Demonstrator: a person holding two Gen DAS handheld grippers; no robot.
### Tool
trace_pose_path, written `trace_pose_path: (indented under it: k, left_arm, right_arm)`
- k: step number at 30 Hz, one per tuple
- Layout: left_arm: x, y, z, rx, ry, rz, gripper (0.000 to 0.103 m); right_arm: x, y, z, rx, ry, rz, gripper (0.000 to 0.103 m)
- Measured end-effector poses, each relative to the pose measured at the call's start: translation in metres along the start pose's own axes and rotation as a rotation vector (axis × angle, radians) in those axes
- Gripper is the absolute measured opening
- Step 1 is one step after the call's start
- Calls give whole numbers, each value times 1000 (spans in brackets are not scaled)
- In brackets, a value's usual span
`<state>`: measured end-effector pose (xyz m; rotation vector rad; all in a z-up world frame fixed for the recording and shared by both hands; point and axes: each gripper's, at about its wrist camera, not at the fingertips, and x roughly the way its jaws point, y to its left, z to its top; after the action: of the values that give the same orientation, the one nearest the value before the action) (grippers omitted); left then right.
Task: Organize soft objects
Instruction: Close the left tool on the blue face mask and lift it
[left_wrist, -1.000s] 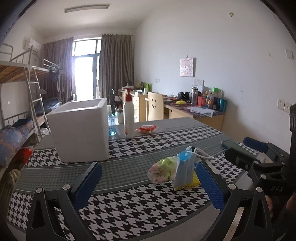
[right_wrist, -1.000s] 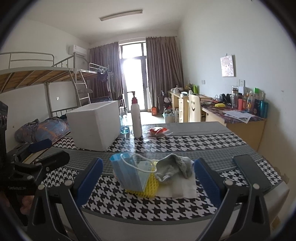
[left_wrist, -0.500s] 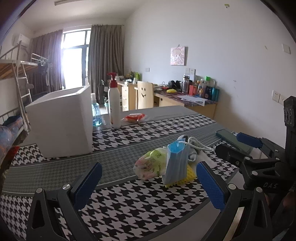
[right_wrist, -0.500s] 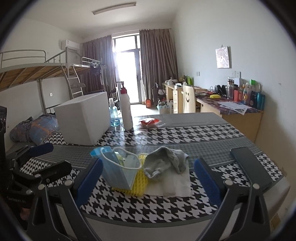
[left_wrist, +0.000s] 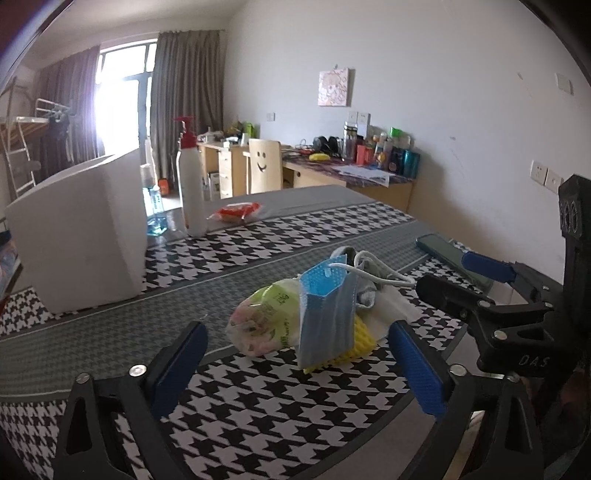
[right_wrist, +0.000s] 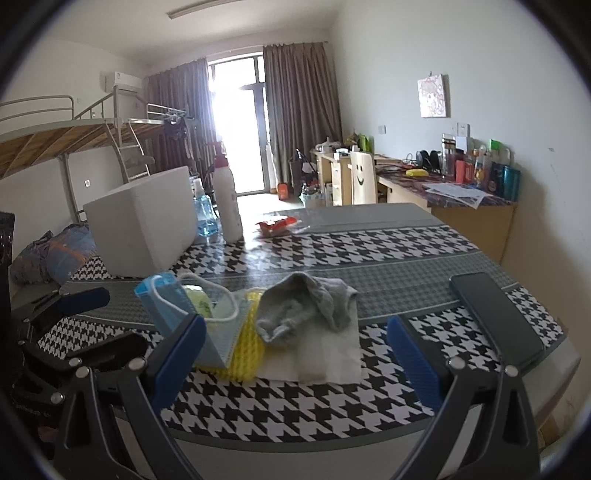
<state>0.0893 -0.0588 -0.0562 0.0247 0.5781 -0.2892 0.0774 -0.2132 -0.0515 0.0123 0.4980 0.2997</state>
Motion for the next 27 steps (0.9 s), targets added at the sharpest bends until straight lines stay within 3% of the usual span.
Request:
trace_pose_path:
  k: [9,16,21,23,27]
  left_arm:
    - [24,-9,0,20,56,-39,81]
    - [35,-19,-1,37,84,-65,64]
    - [42,-22,-1,39,105,-84,44]
    - [46,-23,-2,46,117,-75,25]
    - [46,-22,-1,34,124,-85,14]
  right_arm:
    - [8,-12,-3,24,24,-14,100]
    - [14,-24,-6,51,42,-17,100]
    - [16,-30,-9,66,52,-14,100]
    - [17,-32,-10,69,56,-12,100]
    - [18,-35,-11,72,61,-5,100]
